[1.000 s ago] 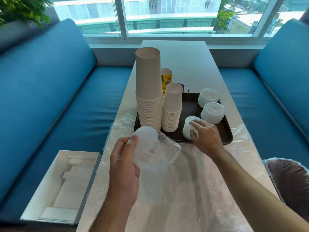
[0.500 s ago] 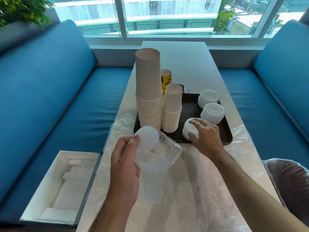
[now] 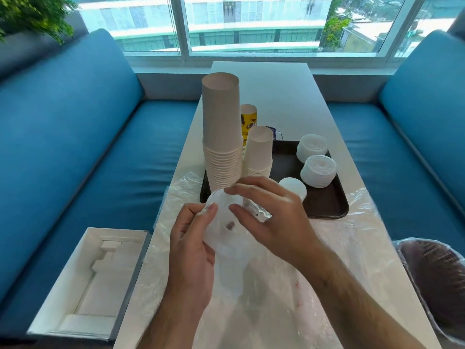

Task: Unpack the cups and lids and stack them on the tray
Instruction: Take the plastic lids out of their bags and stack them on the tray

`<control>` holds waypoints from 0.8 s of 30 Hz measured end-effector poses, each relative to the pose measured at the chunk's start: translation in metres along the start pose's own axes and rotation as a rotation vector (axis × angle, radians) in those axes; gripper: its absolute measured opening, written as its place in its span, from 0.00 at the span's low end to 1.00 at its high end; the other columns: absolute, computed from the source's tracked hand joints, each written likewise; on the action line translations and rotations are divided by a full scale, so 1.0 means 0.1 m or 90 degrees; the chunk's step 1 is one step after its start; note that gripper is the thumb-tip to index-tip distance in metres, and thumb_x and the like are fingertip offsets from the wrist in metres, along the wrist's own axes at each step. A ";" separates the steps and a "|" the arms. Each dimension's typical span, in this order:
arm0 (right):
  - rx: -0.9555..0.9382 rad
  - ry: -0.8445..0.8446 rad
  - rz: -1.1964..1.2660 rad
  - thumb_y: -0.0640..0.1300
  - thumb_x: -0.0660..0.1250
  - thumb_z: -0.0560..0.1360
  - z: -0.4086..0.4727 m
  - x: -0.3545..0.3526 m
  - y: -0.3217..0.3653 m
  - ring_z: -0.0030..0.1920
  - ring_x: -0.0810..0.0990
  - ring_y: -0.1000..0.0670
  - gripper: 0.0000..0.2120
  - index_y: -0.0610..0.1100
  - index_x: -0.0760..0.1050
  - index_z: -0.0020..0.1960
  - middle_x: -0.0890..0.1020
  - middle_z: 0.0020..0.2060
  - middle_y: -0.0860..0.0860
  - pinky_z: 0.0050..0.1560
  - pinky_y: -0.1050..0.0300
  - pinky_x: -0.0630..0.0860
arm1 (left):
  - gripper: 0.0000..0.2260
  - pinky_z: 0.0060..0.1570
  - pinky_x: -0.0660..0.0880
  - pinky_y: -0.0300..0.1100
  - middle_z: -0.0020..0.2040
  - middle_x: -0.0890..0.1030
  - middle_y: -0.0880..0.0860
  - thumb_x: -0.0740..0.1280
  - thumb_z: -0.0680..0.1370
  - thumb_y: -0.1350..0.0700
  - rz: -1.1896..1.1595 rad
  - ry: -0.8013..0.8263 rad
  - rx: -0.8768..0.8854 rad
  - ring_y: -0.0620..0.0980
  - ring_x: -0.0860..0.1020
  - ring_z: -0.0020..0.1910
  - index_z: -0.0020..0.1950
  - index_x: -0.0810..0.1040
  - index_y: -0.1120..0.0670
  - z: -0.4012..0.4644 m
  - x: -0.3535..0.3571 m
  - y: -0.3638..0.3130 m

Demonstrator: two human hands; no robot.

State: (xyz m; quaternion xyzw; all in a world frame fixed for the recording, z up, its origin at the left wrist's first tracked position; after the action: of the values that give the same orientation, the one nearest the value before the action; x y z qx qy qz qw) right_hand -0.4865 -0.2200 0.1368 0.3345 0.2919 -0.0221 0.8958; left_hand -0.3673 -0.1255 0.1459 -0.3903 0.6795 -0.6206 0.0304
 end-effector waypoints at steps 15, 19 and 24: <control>-0.015 -0.042 -0.001 0.41 0.77 0.74 -0.11 0.08 0.03 0.60 0.80 0.55 0.12 0.42 0.83 0.57 0.84 0.59 0.48 0.63 0.69 0.73 | 0.07 0.38 0.82 0.46 0.47 0.83 0.56 0.69 0.67 0.49 -0.049 0.013 -0.037 0.53 0.83 0.45 0.42 0.80 0.50 0.01 -0.06 -0.01; -0.028 -0.044 -0.006 0.43 0.76 0.73 -0.10 0.06 0.05 0.58 0.79 0.54 0.10 0.41 0.83 0.53 0.84 0.56 0.47 0.62 0.69 0.73 | 0.11 0.37 0.82 0.45 0.49 0.83 0.56 0.69 0.67 0.48 -0.070 0.015 -0.046 0.53 0.83 0.45 0.46 0.80 0.50 0.03 -0.07 -0.01; 0.016 0.053 0.062 0.43 0.76 0.74 -0.11 0.01 0.04 0.51 0.79 0.58 0.11 0.44 0.81 0.55 0.83 0.51 0.54 0.54 0.65 0.78 | 0.06 0.33 0.80 0.44 0.46 0.83 0.55 0.67 0.71 0.52 -0.087 0.001 -0.044 0.52 0.83 0.42 0.45 0.78 0.51 0.06 -0.07 0.00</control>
State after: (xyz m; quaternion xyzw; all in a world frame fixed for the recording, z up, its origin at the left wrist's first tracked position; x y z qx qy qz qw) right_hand -0.4906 -0.2105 0.1318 0.3600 0.3122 0.0323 0.8786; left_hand -0.3597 -0.1265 0.1420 -0.4358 0.6724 -0.5977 -0.0262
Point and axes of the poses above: each hand's wrist, its own z-axis towards the middle knuckle, its own x-axis out of the palm, y = z × x, the point moved 1 cm from there along z, towards the middle knuckle
